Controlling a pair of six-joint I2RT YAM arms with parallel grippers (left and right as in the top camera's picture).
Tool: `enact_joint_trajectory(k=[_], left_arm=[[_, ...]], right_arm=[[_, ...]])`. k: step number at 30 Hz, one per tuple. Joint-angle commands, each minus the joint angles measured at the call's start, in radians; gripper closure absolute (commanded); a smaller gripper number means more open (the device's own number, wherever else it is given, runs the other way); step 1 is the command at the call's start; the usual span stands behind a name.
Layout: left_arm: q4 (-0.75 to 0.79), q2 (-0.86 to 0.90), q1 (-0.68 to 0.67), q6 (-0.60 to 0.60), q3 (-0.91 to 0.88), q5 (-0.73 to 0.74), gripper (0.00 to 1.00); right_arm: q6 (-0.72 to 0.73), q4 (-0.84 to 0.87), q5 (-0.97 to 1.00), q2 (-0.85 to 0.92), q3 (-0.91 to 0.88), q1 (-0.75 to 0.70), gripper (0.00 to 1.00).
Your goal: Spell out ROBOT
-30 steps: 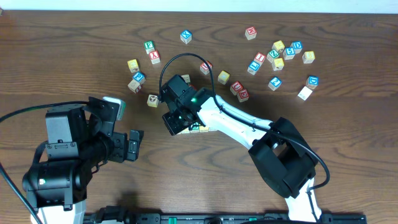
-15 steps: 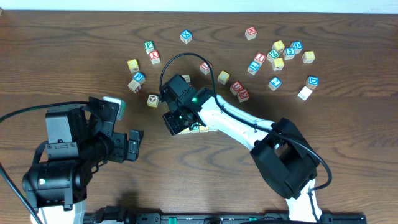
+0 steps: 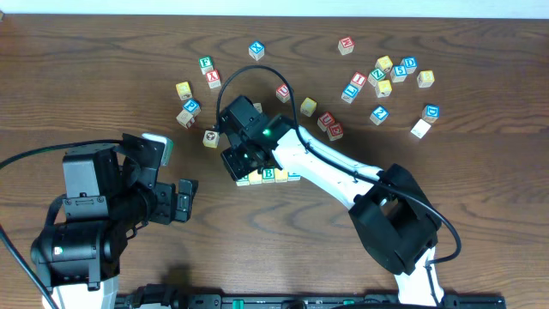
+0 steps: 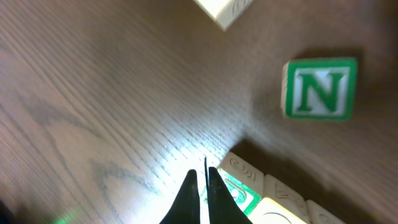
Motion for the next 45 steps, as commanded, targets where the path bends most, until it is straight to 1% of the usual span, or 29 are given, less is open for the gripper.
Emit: enact_joint_trajectory(k=[1,3,4,6,11,13,14,15,16,17,26,29,39,45], left_arm=[[-0.003,-0.001,0.005,0.010,0.008,0.012,0.03],[-0.003,-0.001,0.005,0.010,0.008,0.012,0.03],[-0.003,-0.001,0.005,0.010,0.008,0.012,0.03],[-0.003,-0.001,0.005,0.010,0.008,0.012,0.03],[-0.003,-0.001,0.005,0.010,0.008,0.012,0.03],[-0.003,-0.001,0.005,0.010,0.008,0.012,0.03],[-0.003,-0.001,0.005,0.010,0.008,0.012,0.03],[-0.003,-0.001,0.005,0.010,0.008,0.012,0.03],[-0.003,-0.001,0.005,0.010,0.008,0.012,0.03],[-0.002,-0.001,0.005,0.010,0.008,0.012,0.03],[-0.003,-0.001,0.005,0.010,0.008,0.012,0.03],[-0.003,-0.001,0.005,0.010,0.008,0.012,0.03],[-0.003,-0.001,0.005,0.010,0.008,0.012,0.03],[-0.003,-0.001,0.005,0.010,0.008,0.012,0.03]], right_arm=[[-0.008,-0.052,0.090,-0.035,0.074,0.007,0.99],[-0.001,-0.096,0.144,-0.035,0.114,0.007,0.99],[0.037,-0.145,0.223,-0.035,0.158,0.006,0.99],[0.064,-0.197,0.297,-0.035,0.204,0.003,0.99],[0.097,-0.335,0.423,-0.038,0.324,-0.013,0.99],[0.097,-0.372,0.449,-0.049,0.351,-0.025,0.95],[0.098,-0.389,0.457,-0.061,0.360,-0.035,0.85],[0.097,-0.397,0.459,-0.072,0.362,-0.045,0.62],[0.097,-0.406,0.459,-0.087,0.362,-0.056,0.29],[0.097,-0.417,0.459,-0.100,0.362,-0.068,0.01],[0.104,-0.560,0.482,-0.265,0.362,-0.196,0.01],[0.118,-0.619,0.543,-0.324,0.362,-0.224,0.01],[0.192,-0.731,0.718,-0.542,0.362,-0.236,0.01],[0.197,-0.737,0.732,-0.634,0.362,-0.237,0.01]])
